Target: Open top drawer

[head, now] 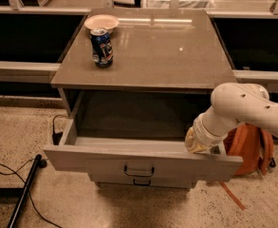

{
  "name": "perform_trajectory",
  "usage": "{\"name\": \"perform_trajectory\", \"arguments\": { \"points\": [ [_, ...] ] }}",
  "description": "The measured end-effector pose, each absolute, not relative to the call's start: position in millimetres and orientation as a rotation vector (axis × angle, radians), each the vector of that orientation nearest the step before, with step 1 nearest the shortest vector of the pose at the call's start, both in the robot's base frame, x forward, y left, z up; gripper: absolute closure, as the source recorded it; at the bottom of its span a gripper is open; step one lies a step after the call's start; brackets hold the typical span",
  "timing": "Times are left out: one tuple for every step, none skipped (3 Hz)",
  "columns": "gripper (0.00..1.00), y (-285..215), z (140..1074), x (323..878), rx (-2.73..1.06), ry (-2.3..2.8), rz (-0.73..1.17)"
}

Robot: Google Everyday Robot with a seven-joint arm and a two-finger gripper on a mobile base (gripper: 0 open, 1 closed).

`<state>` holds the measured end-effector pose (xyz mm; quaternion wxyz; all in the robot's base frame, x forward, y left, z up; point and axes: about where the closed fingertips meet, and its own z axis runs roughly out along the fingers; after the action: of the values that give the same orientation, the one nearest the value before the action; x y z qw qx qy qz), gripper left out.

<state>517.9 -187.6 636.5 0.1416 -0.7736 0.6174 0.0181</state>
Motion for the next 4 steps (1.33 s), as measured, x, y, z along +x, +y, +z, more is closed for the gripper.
{"name": "perform_trajectory", "arguments": {
  "points": [
    [0.95, -189.1, 639.7, 496.1, -2.252, 1.776, 0.086],
    [0.96, -190.3, 645.4, 474.6, -2.255, 1.771, 0.125],
    [1.0, -191.0, 651.6, 460.2, -2.189, 1.765, 0.19],
    [1.0, -189.2, 651.6, 461.3, -2.191, 1.767, 0.194]
  ]
}}
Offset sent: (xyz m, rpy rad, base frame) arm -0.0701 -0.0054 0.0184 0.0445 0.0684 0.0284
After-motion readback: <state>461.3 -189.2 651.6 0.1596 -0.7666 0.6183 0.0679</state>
